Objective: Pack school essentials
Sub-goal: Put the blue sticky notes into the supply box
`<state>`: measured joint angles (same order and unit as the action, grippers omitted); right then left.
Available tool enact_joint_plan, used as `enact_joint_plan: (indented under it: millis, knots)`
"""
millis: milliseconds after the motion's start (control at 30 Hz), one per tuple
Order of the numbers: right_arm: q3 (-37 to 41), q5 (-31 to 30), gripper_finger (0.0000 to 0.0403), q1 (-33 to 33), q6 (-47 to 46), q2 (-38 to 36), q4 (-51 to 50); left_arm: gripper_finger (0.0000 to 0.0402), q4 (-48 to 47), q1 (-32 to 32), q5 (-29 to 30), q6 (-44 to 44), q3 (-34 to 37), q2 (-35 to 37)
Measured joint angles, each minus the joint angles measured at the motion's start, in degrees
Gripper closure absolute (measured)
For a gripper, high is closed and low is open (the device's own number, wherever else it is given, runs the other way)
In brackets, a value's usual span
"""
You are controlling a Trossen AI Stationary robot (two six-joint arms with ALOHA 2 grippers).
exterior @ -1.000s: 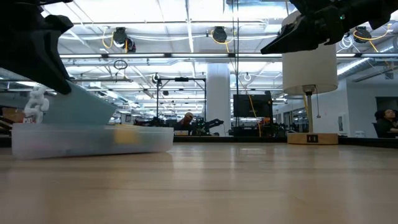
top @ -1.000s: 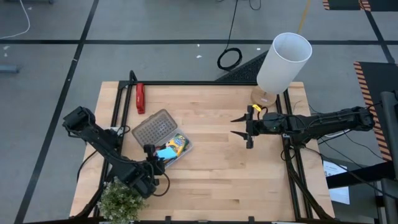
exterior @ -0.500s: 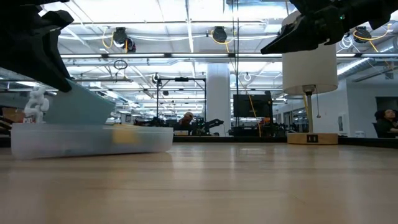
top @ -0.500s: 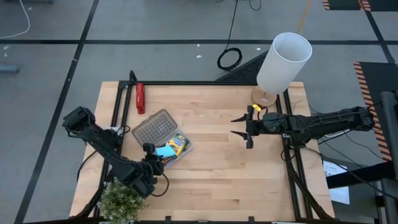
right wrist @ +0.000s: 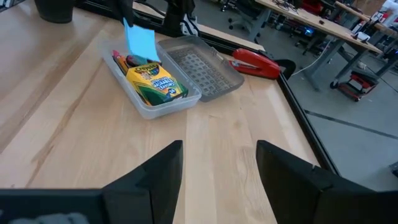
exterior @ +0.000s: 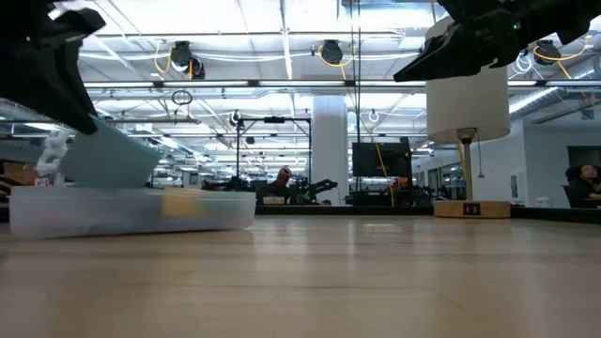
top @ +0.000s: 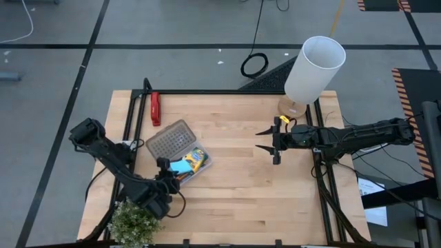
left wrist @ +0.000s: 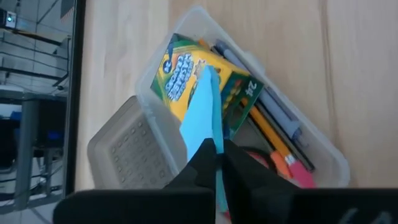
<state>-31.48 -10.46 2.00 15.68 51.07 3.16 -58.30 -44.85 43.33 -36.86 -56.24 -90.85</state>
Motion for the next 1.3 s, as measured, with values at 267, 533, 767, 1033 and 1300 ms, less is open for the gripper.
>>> enact_joint_plan:
  millis: [267, 533, 767, 1033, 1300]
  knots:
    - [0.00, 0.00, 0.0204, -0.02, 0.00, 0.00, 0.00, 0.0387, -6.14, -0.87, 0.06, -4.10, -2.92, 0.00]
    - [0.00, 0.00, 0.0204, -0.02, -0.19, 0.00, 0.00, 0.0387, -4.42, -1.04, -0.41, -7.24, -0.03, 0.00]
    - [0.00, 0.00, 0.0204, -0.02, -0.13, 0.00, 0.00, 0.0394, -2.09, -1.04, -1.24, -6.00, 2.26, 0.00]
    - [0.00, 0.02, 0.0204, -0.02, -0.06, -0.01, 0.00, 0.0317, 2.80, -1.04, -1.79, -6.09, 5.21, 0.00]
    - [0.00, 0.02, 0.0204, -0.02, -0.04, 0.00, 0.00, 0.0256, 5.82, -1.05, -2.38, -6.63, 5.28, 0.00]
